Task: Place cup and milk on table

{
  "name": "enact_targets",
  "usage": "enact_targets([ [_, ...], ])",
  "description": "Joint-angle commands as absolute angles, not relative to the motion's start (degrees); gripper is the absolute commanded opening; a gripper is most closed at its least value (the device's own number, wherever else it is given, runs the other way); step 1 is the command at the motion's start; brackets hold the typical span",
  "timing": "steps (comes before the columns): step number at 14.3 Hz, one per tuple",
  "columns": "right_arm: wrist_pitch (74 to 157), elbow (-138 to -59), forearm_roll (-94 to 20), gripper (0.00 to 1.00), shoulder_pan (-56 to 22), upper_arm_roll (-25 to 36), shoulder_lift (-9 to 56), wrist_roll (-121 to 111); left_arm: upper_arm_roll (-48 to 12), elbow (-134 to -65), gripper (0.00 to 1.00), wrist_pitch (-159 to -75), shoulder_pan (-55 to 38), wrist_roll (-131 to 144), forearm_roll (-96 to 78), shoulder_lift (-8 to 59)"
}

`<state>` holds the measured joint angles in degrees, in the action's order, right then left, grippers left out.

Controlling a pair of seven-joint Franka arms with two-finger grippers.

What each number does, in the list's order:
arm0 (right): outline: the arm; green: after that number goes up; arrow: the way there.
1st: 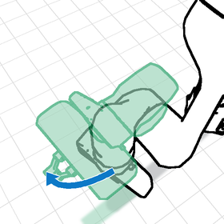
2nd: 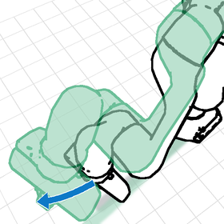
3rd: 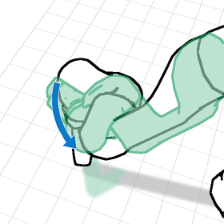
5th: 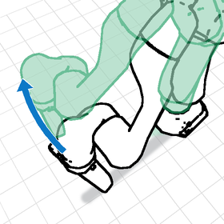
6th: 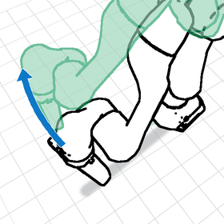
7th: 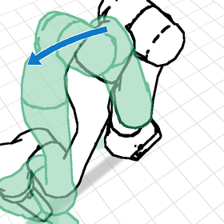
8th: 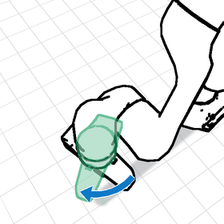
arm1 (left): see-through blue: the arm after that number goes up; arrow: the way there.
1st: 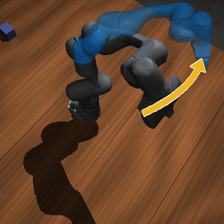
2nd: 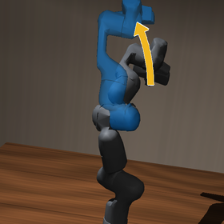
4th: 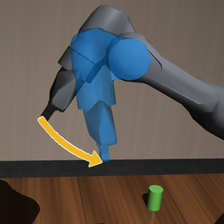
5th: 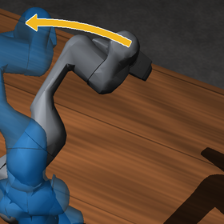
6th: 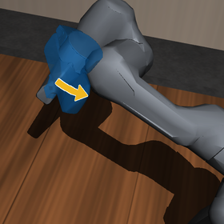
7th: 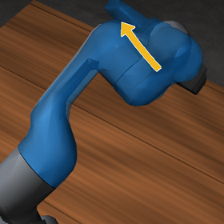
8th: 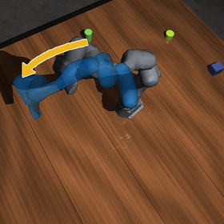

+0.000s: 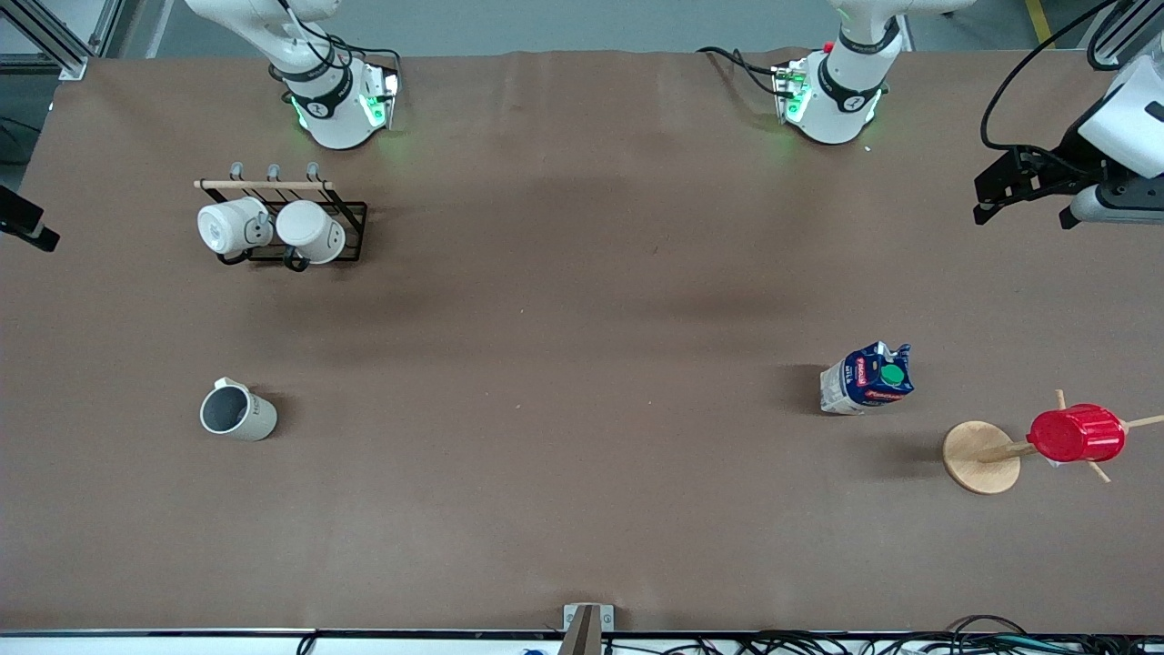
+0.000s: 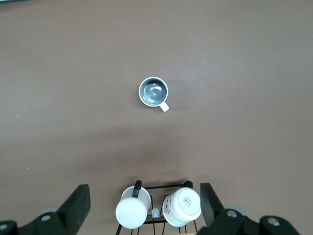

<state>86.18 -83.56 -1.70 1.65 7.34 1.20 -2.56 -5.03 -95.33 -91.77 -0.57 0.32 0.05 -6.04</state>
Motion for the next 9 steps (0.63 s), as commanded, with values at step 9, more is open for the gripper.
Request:
enact_targets([
  [9,86.4,-86.0,-0.5,0.99,3.3,5.7,-1.4,-1.5,-5.0,-96.0,1.00,-96.5,0.6,1.1,0.7,1.7],
])
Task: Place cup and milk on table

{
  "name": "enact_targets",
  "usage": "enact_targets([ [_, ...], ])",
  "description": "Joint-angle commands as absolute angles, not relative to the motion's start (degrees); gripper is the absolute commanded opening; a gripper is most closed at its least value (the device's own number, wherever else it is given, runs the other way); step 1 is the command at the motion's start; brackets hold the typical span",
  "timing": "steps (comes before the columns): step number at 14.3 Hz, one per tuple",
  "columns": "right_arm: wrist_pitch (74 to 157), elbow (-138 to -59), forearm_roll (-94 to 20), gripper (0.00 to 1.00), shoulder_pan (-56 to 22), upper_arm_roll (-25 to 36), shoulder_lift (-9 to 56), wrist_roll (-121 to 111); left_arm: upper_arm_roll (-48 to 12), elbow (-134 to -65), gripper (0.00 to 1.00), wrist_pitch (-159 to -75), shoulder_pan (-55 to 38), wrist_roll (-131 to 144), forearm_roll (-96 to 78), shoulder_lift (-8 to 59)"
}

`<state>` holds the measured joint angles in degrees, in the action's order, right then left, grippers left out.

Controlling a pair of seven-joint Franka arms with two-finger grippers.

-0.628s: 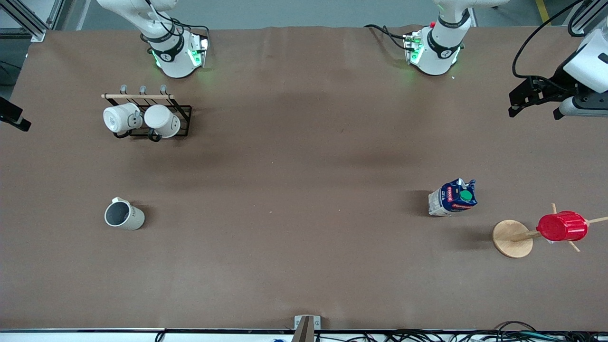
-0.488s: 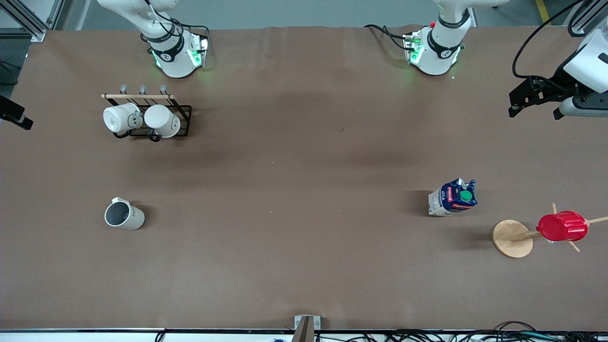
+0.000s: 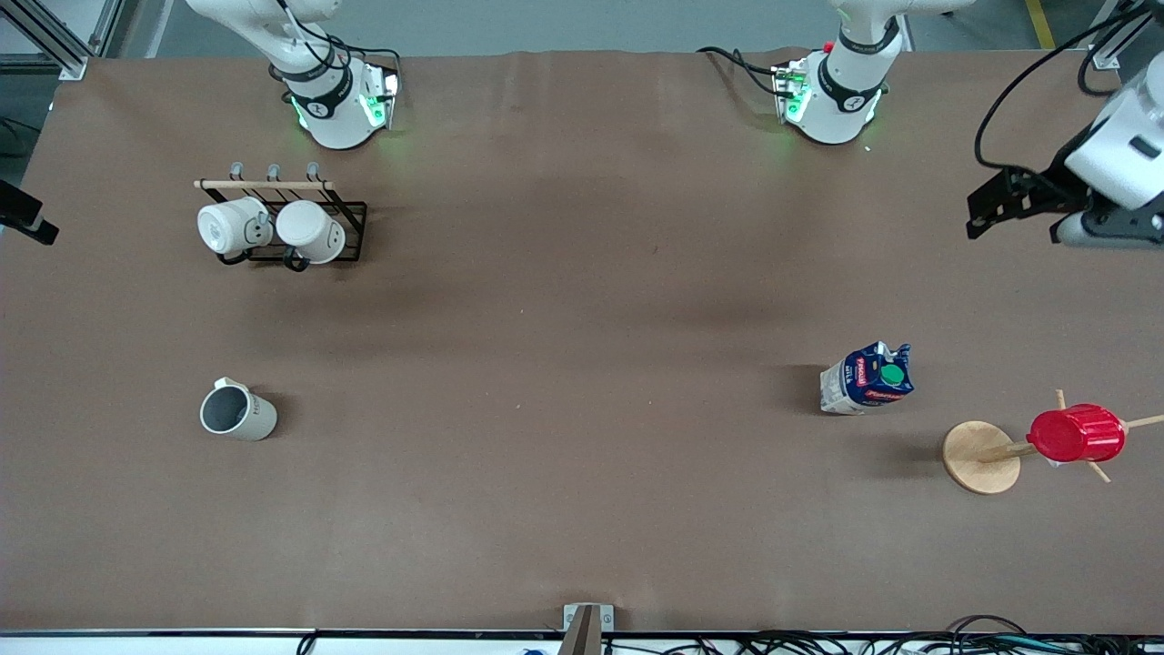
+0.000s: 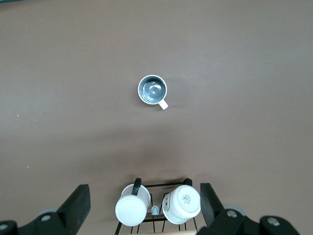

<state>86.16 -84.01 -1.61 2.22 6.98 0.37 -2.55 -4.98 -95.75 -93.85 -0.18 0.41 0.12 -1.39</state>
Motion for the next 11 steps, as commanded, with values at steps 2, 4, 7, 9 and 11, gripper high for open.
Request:
enact_targets([
  [2,86.3,-86.0,-0.6,0.99,3.4,5.7,-1.2,-1.8,-5.0,-97.1,1.00,-100.5,1.1,1.1,0.7,4.6],
  [4,86.7,-86.2,-0.6,1.00,3.8,5.8,-0.7,-2.3,-5.1,-97.3,1.00,-104.7,1.1,1.4,0.7,8.4],
  [7,90.6,-86.4,-0.8,1.00,3.9,5.9,3.1,-2.8,-5.7,-97.4,1.00,-109.2,0.3,7.6,0.2,14.0],
  [9,96.1,-86.4,-1.4,1.00,3.7,5.9,7.9,-6.5,-5.7,-97.8,1.00,-111.7,-0.8,9.0,0.6,16.2],
  [11,100.9,-86.6,-1.4,1.00,3.3,5.9,12.6,-7.1,-5.7,-99.0,1.00,-114.2,-0.8,9.0,0.7,17.9],
])
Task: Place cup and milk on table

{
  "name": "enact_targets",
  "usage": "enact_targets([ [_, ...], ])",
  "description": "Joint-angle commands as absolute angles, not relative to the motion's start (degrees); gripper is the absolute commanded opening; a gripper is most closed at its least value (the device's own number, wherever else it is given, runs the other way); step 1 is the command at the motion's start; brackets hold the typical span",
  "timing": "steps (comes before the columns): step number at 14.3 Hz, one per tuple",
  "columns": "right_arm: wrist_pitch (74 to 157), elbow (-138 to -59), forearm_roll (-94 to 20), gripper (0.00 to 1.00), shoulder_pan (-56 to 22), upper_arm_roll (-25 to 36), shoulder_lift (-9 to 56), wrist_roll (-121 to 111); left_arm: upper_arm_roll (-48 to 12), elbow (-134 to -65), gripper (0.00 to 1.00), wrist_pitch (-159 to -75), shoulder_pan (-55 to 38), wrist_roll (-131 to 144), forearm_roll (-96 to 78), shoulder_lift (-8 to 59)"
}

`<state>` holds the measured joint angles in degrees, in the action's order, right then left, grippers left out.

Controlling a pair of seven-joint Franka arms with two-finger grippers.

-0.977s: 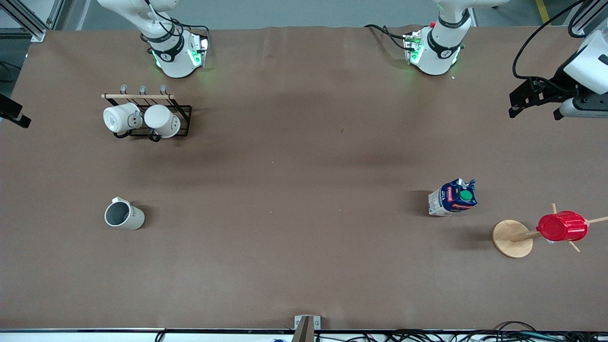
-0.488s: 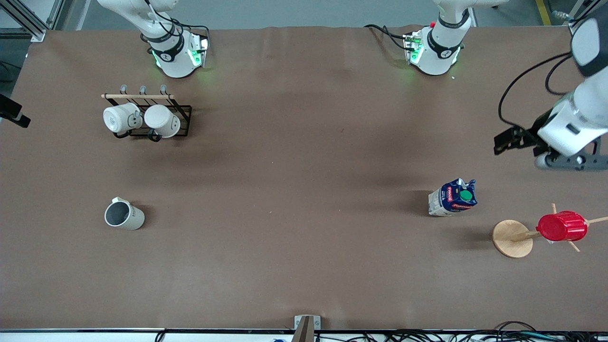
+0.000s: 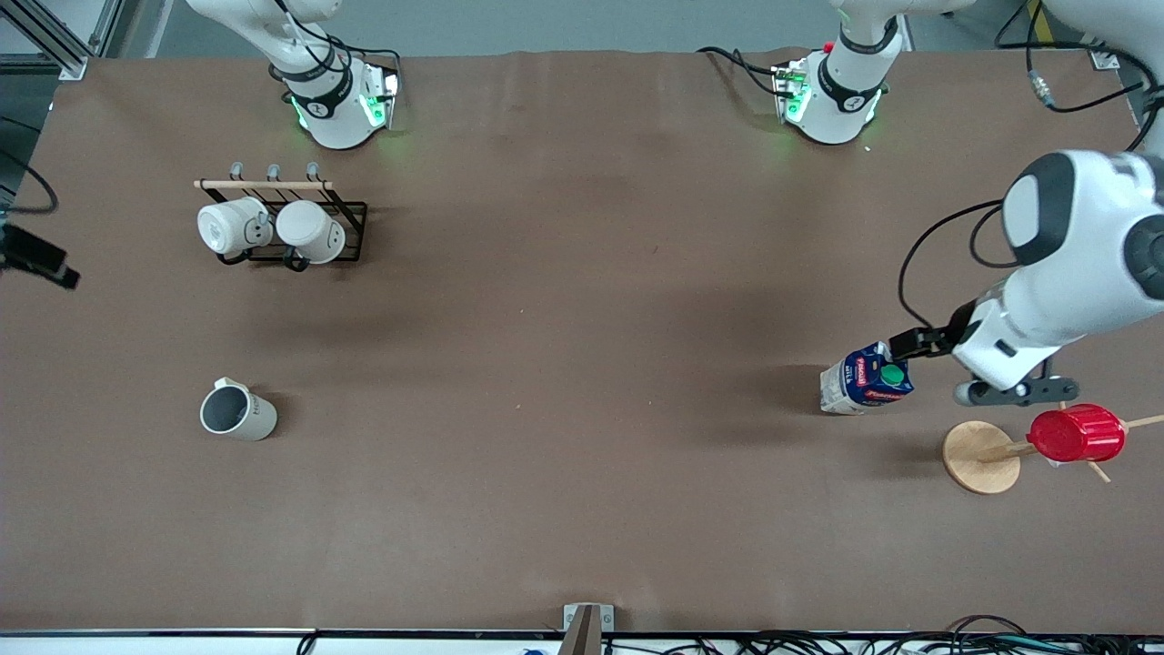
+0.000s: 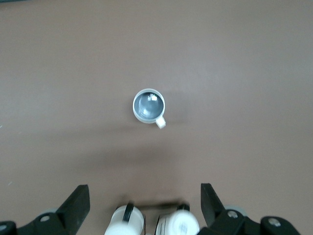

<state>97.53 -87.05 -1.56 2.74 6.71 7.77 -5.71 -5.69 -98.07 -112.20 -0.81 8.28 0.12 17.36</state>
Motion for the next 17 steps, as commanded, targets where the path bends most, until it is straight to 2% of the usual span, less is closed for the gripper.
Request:
enact_targets([
  [1,102.9,-86.5,-1.4,1.00,3.2,5.8,15.6,-7.1,-5.7,-100.4,1.00,-115.3,-1.0,9.0,0.8,17.9],
  [6,113.8,-86.6,-1.6,1.00,4.0,5.6,27.8,-19.9,-5.7,-107.7,1.00,-125.6,-0.8,7.8,0.8,18.2],
  [11,116.4,-86.7,-3.8,1.00,5.1,5.6,34.4,-28.2,-5.7,-109.4,0.99,-126.6,-0.8,7.7,0.8,19.2],
  [13,116.8,-86.7,-6.2,1.00,5.4,5.6,36.1,-30.2,-5.7,-109.2,0.87,-126.6,-0.8,7.7,0.8,20.1],
  [15,118.6,-87.3,-6.2,0.99,5.1,5.7,36.8,-31.5,-5.7,-109.0,0.67,-126.7,-1.0,7.7,0.8,20.2],
  [17,122.9,-89.3,-6.1,0.95,5.0,5.7,37.1,-34.5,-5.7,-109.0,0.51,-126.7,-1.0,7.7,0.9,20.2],
])
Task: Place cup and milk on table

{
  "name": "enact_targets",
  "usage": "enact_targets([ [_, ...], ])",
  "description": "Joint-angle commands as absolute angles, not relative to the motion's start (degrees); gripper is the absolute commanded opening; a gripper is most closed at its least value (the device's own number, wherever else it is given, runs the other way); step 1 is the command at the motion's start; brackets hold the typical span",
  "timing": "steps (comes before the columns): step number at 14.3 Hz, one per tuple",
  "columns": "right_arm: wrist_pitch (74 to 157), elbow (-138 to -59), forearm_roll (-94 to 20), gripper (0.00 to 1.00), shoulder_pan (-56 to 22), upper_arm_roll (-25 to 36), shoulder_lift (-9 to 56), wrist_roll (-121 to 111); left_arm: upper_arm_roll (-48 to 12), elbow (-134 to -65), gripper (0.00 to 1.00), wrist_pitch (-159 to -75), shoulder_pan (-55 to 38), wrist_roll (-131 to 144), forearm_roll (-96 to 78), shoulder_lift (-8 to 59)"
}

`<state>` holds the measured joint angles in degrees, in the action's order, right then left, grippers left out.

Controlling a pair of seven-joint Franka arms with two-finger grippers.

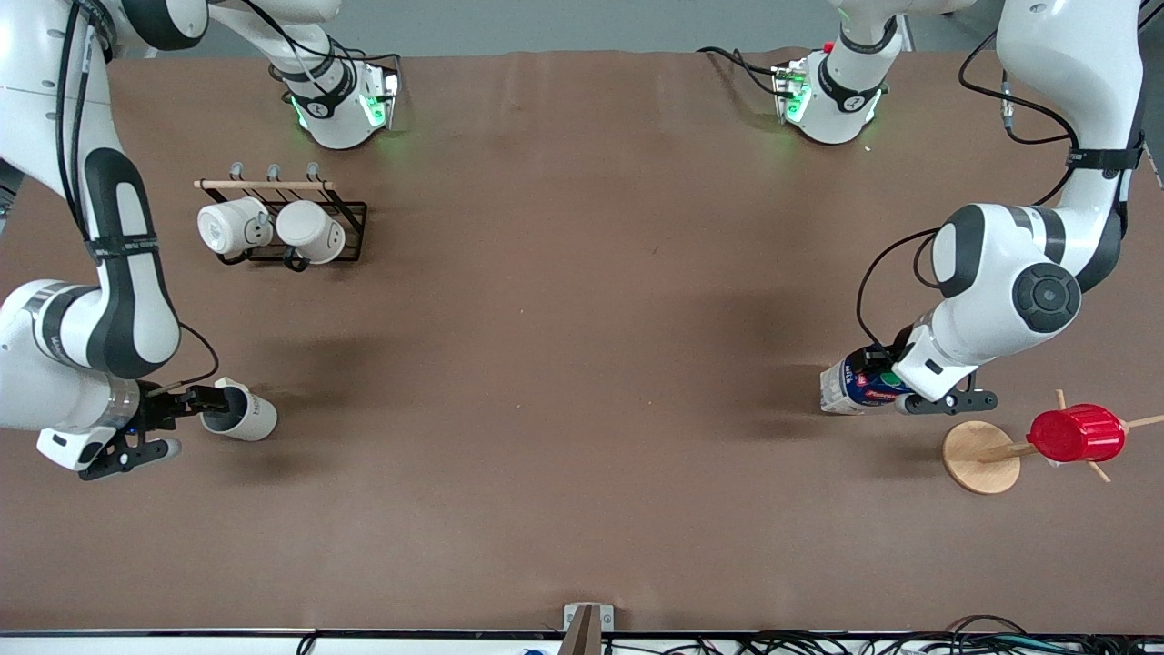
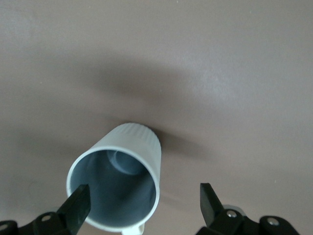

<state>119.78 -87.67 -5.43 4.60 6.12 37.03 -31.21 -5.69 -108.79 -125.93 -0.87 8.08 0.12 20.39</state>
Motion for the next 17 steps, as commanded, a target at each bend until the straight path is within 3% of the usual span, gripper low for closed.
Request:
enact_targets([
  [1,125.0,-90.7,-6.1,0.94,5.1,5.7,37.2,-35.9,-5.7,-108.9,0.45,-126.7,-1.0,7.7,0.8,20.2],
  [4,129.4,-93.2,-6.0,0.88,5.0,5.7,37.4,-38.2,-5.7,-108.6,0.31,-126.4,-1.1,7.5,0.9,20.0],
  [5,130.8,-93.9,-6.0,0.80,5.2,5.7,37.6,-39.3,-5.7,-108.3,0.30,-126.2,-1.1,7.3,0.8,19.9],
  [8,131.1,-94.0,-6.0,0.20,5.0,5.7,37.7,-40.6,-5.8,-107.2,0.30,-125.2,-1.2,7.5,0.9,19.6],
  [9,130.7,-94.0,-6.0,0.09,4.7,5.7,37.6,-40.2,-5.8,-106.8,0.29,-125.0,-1.3,7.6,0.9,19.6],
  [12,128.4,-93.9,-6.2,0.04,3.1,5.7,36.8,-35.2,-5.8,-105.4,0.29,-124.1,-2.1,7.7,0.8,19.3],
  [17,116.9,-93.4,-6.0,0.04,-4.6,5.7,32.1,-17.8,-7.4,-102.2,0.29,-120.4,-2.6,8.7,0.8,19.4],
])
